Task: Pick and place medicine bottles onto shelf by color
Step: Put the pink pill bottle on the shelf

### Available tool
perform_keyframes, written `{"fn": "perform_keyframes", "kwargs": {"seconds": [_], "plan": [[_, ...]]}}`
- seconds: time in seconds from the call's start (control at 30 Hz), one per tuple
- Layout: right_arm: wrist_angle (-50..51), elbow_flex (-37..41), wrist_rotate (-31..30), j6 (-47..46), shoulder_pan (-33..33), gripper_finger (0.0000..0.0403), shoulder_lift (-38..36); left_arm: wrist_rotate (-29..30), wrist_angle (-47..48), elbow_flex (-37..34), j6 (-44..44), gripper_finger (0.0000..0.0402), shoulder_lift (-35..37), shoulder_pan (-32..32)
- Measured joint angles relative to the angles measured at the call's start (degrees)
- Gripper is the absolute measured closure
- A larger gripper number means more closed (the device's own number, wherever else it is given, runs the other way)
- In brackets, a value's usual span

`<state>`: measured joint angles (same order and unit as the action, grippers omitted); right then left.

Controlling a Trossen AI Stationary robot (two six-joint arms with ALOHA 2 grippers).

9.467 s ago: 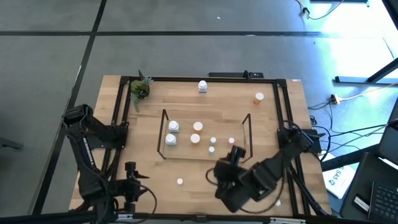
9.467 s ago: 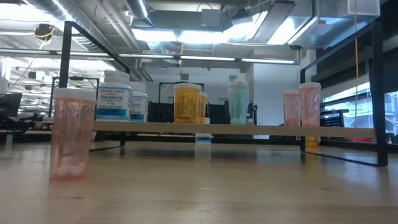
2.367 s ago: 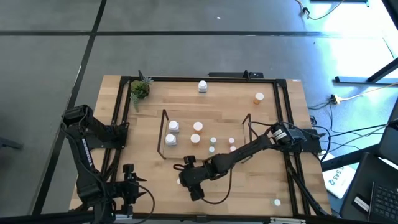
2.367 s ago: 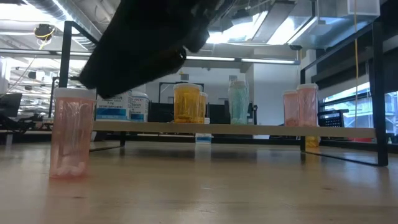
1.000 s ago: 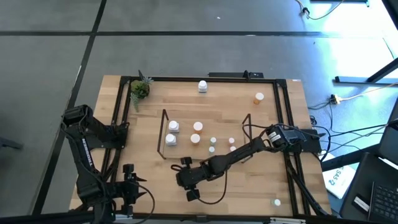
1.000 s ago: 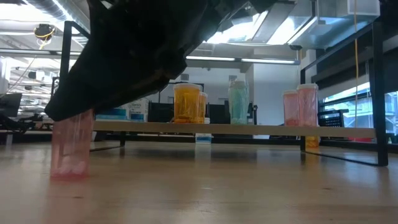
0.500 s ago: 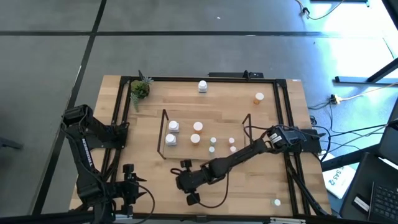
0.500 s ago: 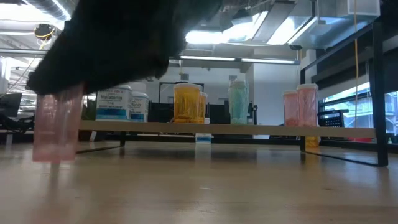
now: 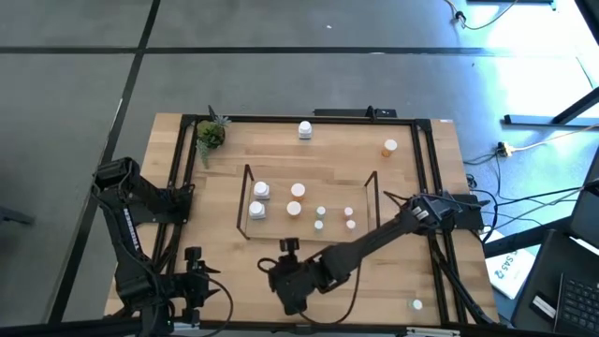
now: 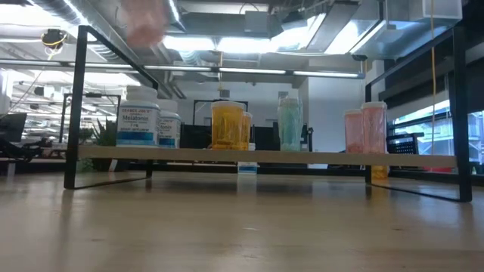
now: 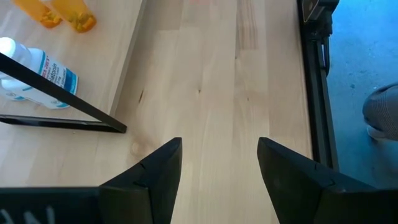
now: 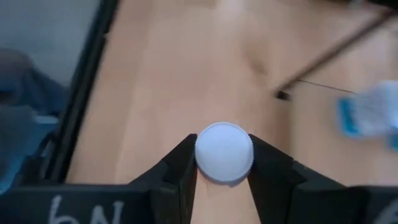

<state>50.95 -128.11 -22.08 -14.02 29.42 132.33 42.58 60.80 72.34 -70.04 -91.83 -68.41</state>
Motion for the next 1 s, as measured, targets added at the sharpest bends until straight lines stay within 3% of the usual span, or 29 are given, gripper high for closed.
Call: {"fn": "perform_keyframes", "kwargs": {"seconds": [0.13,0.27,0.5,0.63,0.8,1.0], "plan": [[11.38,-6.95,-6.64,-6.39,0.92,0.0281,-0.05,1.33,-0.09,0.0,0.08,0.0198,0.0,0.0],[14.23,-5.31,-10.95,-12.41,1.69,0.0281,-3.93,1.67,-0.05,0.0,0.09,0.0198,0.02,0.01],[30.32,-5.31,-21.67,-26.36,1.85,0.0281,-7.65,4.54,-0.26,0.0,0.07,0.0198,0.02,0.04],[39.46,-5.25,-23.52,-35.33,0.3,0.0281,-8.99,6.37,-0.5,0.0,0.09,0.0198,0.02,1.02],[39.02,-1.95,-24.87,-36.01,-2.54,0.0281,-11.34,6.29,-0.5,0.0,0.09,0.0198,0.02,2.62],[38.83,7.84,-24.65,-38.5,-4.76,0.0281,-18.93,6.1,-0.48,0.0,0.11,0.0198,0.02,3.66]]}}
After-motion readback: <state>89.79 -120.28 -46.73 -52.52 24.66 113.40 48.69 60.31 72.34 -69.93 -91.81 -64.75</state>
